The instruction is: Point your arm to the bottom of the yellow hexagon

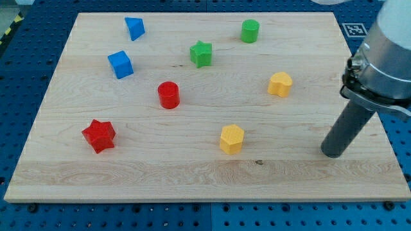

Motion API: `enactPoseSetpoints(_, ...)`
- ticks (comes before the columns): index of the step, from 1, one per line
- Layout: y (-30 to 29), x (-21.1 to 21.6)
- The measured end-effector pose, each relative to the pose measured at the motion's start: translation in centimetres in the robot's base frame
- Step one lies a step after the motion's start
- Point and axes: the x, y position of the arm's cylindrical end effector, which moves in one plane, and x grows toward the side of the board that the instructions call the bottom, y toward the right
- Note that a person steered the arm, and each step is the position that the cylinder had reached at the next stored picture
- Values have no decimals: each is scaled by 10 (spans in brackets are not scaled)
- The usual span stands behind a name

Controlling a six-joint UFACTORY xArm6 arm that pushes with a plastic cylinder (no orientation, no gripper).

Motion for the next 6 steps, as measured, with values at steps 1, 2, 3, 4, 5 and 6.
enactPoseSetpoints(1,-12,0)
enactPoseSetpoints(2,-25,0)
enactPoseSetpoints(3,-49,0)
enactPoseSetpoints(4,-67,16)
enactPoseSetpoints(5,-82,41)
enactPoseSetpoints(6,-111,45)
